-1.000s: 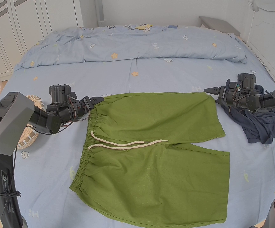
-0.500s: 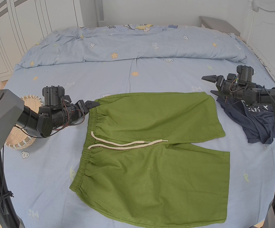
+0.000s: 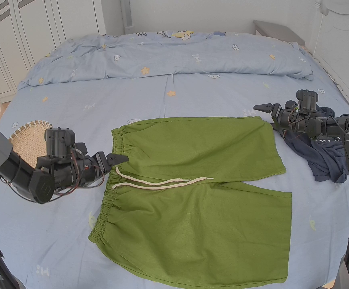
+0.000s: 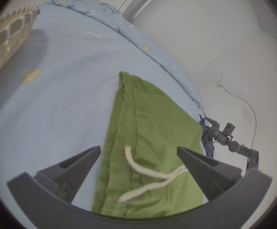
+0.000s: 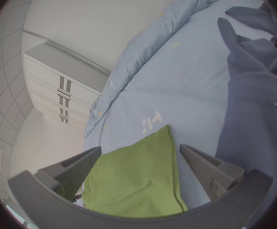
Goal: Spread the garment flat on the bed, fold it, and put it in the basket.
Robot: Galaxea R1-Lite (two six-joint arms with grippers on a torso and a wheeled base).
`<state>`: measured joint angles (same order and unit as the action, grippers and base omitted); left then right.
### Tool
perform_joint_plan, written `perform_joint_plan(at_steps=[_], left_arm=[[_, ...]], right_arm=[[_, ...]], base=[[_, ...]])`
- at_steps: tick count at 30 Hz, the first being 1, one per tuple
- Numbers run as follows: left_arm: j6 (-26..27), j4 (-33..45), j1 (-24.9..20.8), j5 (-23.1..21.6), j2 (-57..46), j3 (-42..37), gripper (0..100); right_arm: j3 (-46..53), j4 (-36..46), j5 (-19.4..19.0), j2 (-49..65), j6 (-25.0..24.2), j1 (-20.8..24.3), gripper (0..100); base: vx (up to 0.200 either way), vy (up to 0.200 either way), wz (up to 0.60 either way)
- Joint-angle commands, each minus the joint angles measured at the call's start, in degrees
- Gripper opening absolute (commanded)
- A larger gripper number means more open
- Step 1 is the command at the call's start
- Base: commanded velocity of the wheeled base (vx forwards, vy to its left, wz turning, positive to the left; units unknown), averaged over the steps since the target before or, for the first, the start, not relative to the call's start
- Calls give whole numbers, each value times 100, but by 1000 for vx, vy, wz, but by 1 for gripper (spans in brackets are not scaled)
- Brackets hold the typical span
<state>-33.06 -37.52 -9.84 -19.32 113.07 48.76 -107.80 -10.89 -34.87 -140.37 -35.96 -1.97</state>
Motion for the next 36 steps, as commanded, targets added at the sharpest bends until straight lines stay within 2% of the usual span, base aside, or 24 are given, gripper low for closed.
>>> perform_joint_plan(at_steps=[1, 3, 5, 9, 15, 16, 17, 20, 25, 31, 36], left_arm=[[19, -897, -62, 34, -865, -1756, 100], [10, -1161, -27, 25, -1015, -2143, 100], [1, -1662, -27, 16, -1270, -2907, 100], [10, -2233, -62, 25, -1305, -3672, 100], [10, -2989, -71, 25, -1278, -4402, 100], [10, -2989, -71, 25, -1278, -4402, 100], [19, -3174, -80, 25, -1243, -4542, 100], [19, -3402, -71, 16, -1094, -4665, 100], [28, -3657, -88, 16, -654, -4718, 100], [63, -4246, -36, 34, 22, -4876, 100], [1, -4290, -88, 25, 163, -4876, 100]], right_arm=[[699, -45, -47, 845, 19, -233, 100], [972, -45, -73, 1091, 28, -251, 100], [1701, -124, -108, 1654, 37, -303, 100], [2967, -616, -266, 2322, 125, -356, 100], [4883, -1908, -565, 3086, 81, -374, 100], [4883, -1908, -565, 3086, 81, -374, 100], [5357, -2190, -592, 3324, 89, -347, 100], [5929, -2462, -671, 3702, 98, -330, 100], [6350, -2682, -1093, 4062, 81, -365, 100], [6386, -2682, -1137, 4159, 72, -365, 100], [6394, -2682, -1137, 4150, 81, -356, 100]], base=[[0, 0, 0], [0, 0, 0], [0, 0, 0], [0, 0, 0], [0, 0, 0], [0, 0, 0], [0, 0, 0], [0, 0, 0], [0, 0, 0], [0, 0, 0], [0, 0, 0]])
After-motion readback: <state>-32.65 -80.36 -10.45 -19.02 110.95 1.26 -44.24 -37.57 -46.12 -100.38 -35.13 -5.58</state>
